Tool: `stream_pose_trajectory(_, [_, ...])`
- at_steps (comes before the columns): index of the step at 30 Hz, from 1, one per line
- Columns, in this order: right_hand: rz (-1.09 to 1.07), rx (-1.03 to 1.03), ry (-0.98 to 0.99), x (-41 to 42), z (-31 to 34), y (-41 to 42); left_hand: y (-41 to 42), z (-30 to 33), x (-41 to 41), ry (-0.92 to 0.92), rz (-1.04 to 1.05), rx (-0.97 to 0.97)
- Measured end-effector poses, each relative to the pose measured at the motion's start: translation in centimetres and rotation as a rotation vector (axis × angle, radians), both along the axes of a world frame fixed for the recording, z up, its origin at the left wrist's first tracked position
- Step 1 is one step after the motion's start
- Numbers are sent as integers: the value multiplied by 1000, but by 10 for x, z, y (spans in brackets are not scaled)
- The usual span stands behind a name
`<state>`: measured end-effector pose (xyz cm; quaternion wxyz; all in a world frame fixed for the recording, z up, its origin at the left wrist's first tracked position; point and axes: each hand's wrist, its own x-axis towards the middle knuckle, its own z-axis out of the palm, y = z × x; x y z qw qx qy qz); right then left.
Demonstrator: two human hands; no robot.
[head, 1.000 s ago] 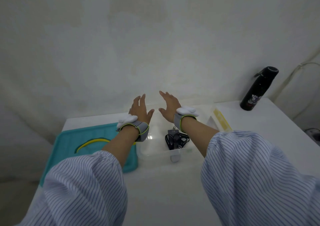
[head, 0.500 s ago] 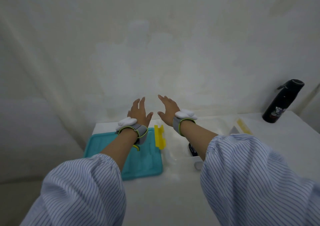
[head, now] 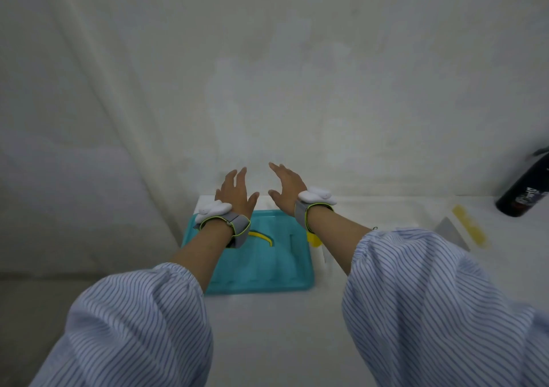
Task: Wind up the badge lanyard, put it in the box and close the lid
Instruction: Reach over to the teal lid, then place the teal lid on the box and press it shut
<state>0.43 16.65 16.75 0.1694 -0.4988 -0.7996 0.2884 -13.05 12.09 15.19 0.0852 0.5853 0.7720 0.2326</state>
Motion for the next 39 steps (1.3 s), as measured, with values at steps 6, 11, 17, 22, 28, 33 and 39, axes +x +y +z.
stream_pose_trajectory(6, [22,-17,-6,-20,-20,-4,-9,-15,-16,4,6,-31])
stream_pose_trajectory(11, [31,-46,-19,-37,-47,-10,-18,-39,-32,-20,20,-52])
stream_pose_trajectory(17, [16,-97,-33,-45,-87,-15,-25,-72,-42,-41,41,-114])
stream_pose_trajectory(22, [7,-122,-59,-49,-118,-15,-23,-103,-42,-57,50,-165])
stream_pose_trajectory(28, [-24,-112,-103,-51,-155,-14,-18,-143,-42,-51,31,-180])
stream_pose_trajectory(33, [-11,-74,-191,-55,-183,-12,-14,-172,-42,-85,38,-183])
stream_pose_trajectory(39, [-37,-12,-209,-56,-207,-16,-11,-194,-42,-27,35,-198])
